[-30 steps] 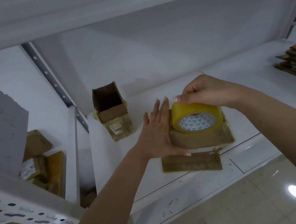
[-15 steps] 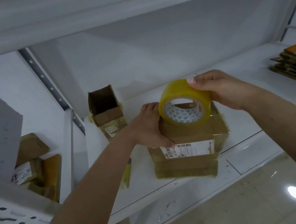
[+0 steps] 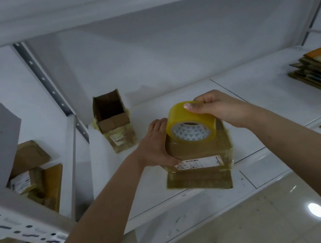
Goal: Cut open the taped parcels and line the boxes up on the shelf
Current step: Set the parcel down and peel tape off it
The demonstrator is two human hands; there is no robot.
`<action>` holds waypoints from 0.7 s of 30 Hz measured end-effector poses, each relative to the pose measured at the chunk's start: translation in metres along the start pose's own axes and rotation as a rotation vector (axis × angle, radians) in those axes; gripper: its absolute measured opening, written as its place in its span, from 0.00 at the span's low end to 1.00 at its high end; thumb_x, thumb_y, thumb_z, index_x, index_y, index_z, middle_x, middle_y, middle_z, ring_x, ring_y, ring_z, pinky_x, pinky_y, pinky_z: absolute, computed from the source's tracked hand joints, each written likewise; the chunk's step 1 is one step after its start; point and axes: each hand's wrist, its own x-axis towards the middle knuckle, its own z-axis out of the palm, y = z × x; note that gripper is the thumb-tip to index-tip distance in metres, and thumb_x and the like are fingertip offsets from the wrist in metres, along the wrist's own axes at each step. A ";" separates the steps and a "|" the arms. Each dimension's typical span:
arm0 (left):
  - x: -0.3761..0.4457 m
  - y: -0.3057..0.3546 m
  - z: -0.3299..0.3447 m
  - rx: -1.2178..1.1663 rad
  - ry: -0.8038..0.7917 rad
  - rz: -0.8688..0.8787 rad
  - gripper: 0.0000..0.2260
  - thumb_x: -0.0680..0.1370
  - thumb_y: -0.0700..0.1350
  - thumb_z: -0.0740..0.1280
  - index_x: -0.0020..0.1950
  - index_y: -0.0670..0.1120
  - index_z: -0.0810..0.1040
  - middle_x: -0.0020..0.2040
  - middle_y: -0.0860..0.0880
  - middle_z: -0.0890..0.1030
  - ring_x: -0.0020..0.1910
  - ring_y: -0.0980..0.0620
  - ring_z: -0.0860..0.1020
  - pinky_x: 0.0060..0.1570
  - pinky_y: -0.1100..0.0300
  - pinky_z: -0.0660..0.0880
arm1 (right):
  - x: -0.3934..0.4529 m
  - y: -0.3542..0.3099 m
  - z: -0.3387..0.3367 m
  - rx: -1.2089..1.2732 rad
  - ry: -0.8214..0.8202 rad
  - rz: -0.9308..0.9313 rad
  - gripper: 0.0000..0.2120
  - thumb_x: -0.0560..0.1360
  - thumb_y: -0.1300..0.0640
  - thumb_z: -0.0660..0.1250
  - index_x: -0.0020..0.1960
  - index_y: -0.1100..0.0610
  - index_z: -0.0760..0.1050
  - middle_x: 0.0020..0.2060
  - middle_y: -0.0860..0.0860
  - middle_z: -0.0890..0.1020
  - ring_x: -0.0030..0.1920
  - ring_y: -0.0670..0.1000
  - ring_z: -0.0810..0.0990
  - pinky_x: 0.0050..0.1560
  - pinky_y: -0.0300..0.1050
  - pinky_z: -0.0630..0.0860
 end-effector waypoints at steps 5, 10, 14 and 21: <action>0.002 -0.004 0.003 0.001 0.011 -0.011 0.55 0.57 0.60 0.77 0.78 0.51 0.53 0.73 0.52 0.59 0.74 0.50 0.52 0.71 0.43 0.63 | -0.008 -0.004 -0.029 -0.290 0.119 0.028 0.30 0.67 0.34 0.69 0.36 0.65 0.79 0.26 0.52 0.79 0.28 0.46 0.79 0.32 0.38 0.73; 0.007 -0.009 0.005 0.009 0.014 0.003 0.55 0.60 0.55 0.81 0.78 0.52 0.51 0.73 0.53 0.58 0.74 0.50 0.52 0.71 0.44 0.62 | -0.013 0.001 -0.054 -0.820 0.172 0.167 0.36 0.67 0.26 0.63 0.32 0.61 0.80 0.27 0.50 0.79 0.31 0.48 0.79 0.34 0.42 0.71; 0.007 -0.011 0.008 0.026 0.027 0.035 0.55 0.61 0.56 0.81 0.79 0.51 0.51 0.73 0.54 0.58 0.73 0.53 0.52 0.71 0.48 0.62 | -0.016 0.023 -0.059 -0.931 0.130 0.276 0.35 0.66 0.24 0.61 0.28 0.58 0.73 0.24 0.50 0.76 0.31 0.50 0.78 0.35 0.43 0.68; 0.006 -0.010 0.008 0.026 0.018 0.036 0.55 0.60 0.58 0.79 0.78 0.51 0.51 0.74 0.54 0.57 0.74 0.52 0.52 0.71 0.48 0.62 | -0.015 0.045 -0.058 -0.939 0.081 0.330 0.36 0.60 0.19 0.60 0.23 0.54 0.64 0.17 0.46 0.69 0.25 0.49 0.74 0.33 0.42 0.67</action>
